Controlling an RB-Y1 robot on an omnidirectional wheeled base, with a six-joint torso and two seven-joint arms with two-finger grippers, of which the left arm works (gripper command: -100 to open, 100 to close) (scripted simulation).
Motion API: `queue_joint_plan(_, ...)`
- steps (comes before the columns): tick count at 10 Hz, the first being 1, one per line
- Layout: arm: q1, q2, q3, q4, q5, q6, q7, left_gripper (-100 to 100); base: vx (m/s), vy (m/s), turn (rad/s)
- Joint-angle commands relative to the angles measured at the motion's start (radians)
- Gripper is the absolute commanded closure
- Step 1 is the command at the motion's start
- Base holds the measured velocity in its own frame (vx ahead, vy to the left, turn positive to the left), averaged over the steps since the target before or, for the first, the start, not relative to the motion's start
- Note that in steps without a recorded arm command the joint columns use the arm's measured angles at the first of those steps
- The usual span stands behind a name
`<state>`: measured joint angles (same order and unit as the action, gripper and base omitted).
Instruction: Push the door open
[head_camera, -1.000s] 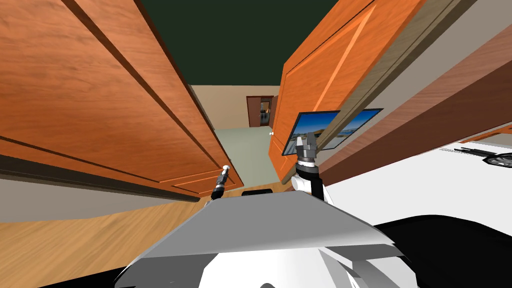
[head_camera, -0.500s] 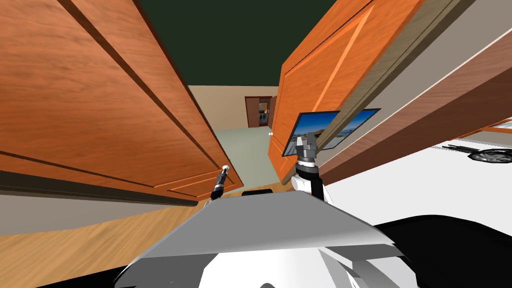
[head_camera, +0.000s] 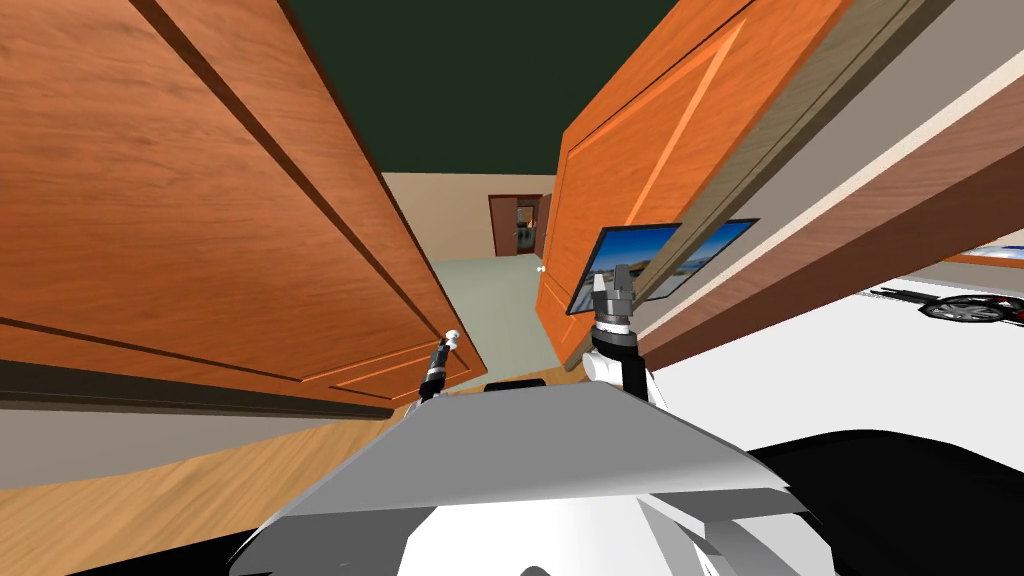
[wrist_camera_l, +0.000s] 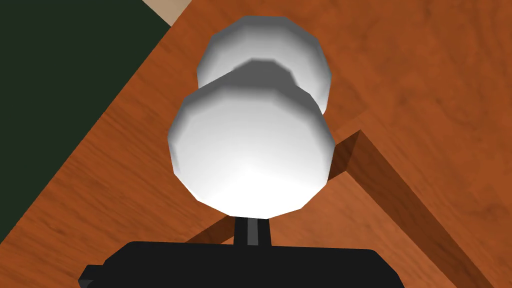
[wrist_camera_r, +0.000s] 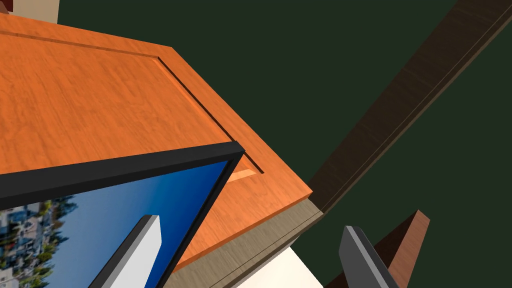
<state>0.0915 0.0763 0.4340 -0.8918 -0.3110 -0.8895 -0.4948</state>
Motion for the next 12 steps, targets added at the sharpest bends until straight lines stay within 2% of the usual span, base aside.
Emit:
queue_joint_plan(1, -0.003, 0.000, -0.003, 0.003, 0.010, 0.001, 0.034, -100, -0.025, 0.007, -0.024)
queue_joint_plan(7, -0.025, 0.005, -0.019, 0.025, 0.067, 0.004, 0.196, -100, -0.042, 0.011, -0.031)
queue_joint_plan(8, -0.025, 0.005, -0.019, 0.025, 0.067, 0.004, 0.206, -100, -0.031, 0.007, -0.014)
queue_joint_plan(10, -0.036, 0.006, -0.026, 0.037, 0.095, 0.006, 0.270, -100, -0.037, 0.008, -0.038)
queue_joint_plan(11, -0.036, 0.006, -0.026, 0.037, 0.095, 0.006, 0.281, -100, -0.037, 0.008, -0.016)
queue_joint_plan(12, -0.041, 0.006, -0.030, 0.042, 0.109, 0.006, 0.319, -100, -0.038, 0.006, -0.029)
